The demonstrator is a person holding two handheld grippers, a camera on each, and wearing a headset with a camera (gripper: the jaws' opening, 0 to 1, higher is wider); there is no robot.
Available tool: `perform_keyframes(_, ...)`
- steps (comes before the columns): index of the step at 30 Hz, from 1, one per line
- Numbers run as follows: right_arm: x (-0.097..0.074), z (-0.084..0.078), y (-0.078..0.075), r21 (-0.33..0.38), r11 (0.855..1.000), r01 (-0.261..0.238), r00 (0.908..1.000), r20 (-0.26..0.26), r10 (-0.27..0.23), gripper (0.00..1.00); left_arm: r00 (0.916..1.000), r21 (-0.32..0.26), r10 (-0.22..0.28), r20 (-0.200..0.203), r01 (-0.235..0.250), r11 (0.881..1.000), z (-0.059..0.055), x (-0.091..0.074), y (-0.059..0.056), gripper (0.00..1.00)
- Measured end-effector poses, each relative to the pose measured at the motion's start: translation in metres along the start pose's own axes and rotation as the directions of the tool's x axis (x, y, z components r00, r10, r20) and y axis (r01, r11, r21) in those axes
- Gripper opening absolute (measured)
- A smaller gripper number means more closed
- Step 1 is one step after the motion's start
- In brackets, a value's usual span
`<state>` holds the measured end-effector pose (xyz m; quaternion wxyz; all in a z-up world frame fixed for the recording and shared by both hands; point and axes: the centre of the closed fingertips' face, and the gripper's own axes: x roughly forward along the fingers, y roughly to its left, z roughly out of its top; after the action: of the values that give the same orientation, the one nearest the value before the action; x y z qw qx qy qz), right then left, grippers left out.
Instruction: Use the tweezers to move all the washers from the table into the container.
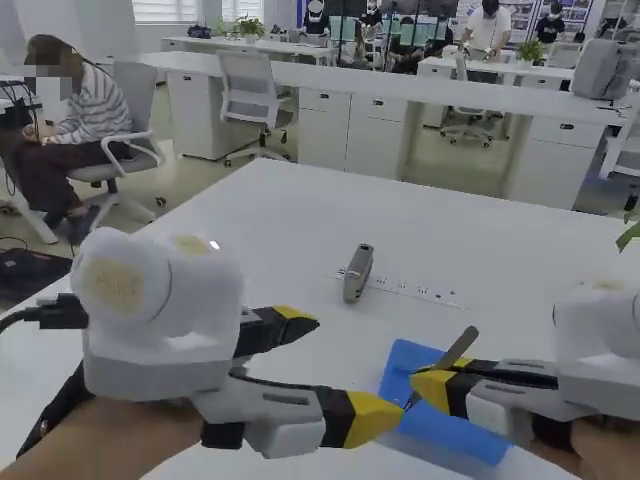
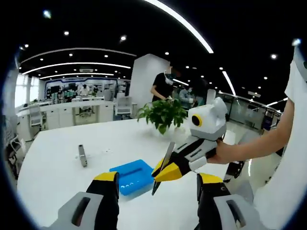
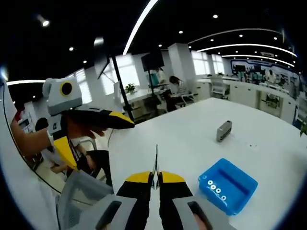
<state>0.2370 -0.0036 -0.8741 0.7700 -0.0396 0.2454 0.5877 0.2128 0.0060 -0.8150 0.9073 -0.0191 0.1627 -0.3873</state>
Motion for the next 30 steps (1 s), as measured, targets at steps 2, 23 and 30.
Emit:
perform_keyframes(2,0.000,-0.001,0.013,-0.004,0.999,-0.035,0.9994,0.003,0.035,0.02,0.9974,-0.012,-0.068,-0.022,0.068,0.998,0.002,0.001,-0.011,0.57)
perform_keyframes(23,-0.024,0.002,0.067,-0.075,0.987,-0.144,0.9894,-0.025,0.143,0.02,0.8584,0.001,-0.513,-0.021,0.513,0.859,0.028,0.012,-0.071,0.23)
perform_keyframes(30,-0.032,-0.002,0.070,-0.067,0.988,-0.140,0.9900,-0.031,0.138,0.02,0.8224,-0.007,-0.566,-0.060,0.566,0.824,0.017,0.020,-0.073,0.18)
